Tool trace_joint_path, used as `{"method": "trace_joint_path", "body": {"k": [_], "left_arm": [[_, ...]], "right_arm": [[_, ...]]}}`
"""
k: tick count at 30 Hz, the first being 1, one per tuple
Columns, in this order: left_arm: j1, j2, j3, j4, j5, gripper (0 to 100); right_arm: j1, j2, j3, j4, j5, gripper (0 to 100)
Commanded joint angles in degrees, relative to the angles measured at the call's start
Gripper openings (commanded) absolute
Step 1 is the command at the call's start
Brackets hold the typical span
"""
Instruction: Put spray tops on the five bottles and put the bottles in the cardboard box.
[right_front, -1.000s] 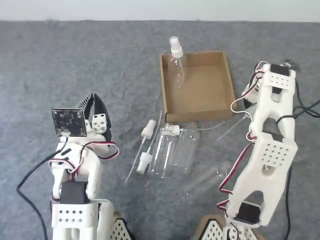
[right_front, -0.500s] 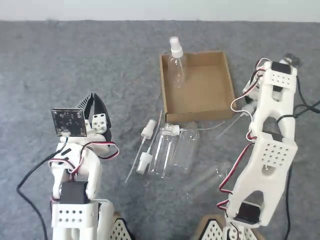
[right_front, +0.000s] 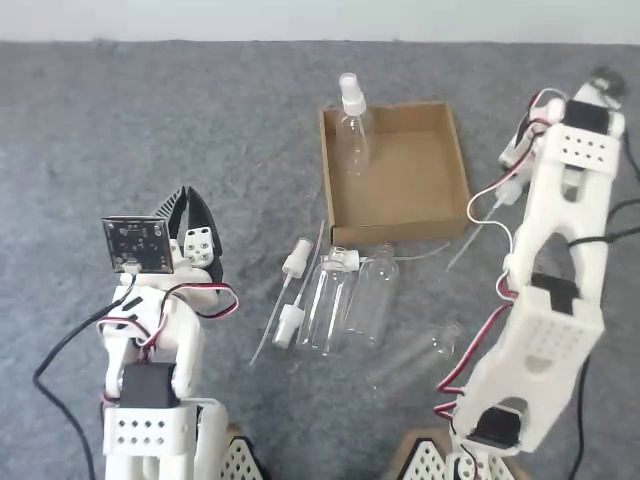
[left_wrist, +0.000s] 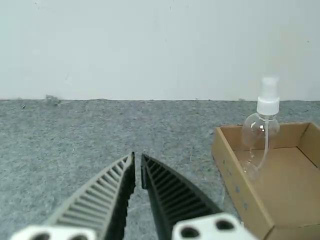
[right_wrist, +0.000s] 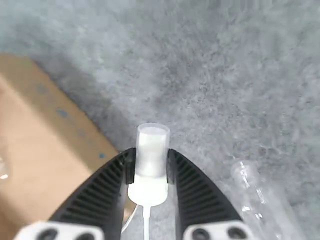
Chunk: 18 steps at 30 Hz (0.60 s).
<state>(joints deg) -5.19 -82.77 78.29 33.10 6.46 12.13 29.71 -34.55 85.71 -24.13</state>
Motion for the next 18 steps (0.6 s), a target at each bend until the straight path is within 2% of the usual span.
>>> {"method": "trace_joint_path", "body": {"k": [1,5,9,13,18], "left_arm": [[0.2,0.4,-0.7,-1.5,0.2,1],[0.3,0.4,-0.6,-1.5,0.2,1],[0.3,0.4,-0.6,-1.5,0.2,1],[0.3,0.4,-0.6,-1.5,0.2,1],[-0.1,0.4,-0.6,-1.5,0.2,1]], "right_arm": [[0.6,-12.0,-3.8,2.9,2.3,2.2],[-1.5,-19.4,-3.8,6.5,2.9,2.2],[-6.5,-25.7,-3.8,9.9,2.9,2.2],[-14.9,-30.4,-3.8,11.7,2.9,2.2],[-29.1,-31.9,-3.5,11.4,2.5,2.2]]}}
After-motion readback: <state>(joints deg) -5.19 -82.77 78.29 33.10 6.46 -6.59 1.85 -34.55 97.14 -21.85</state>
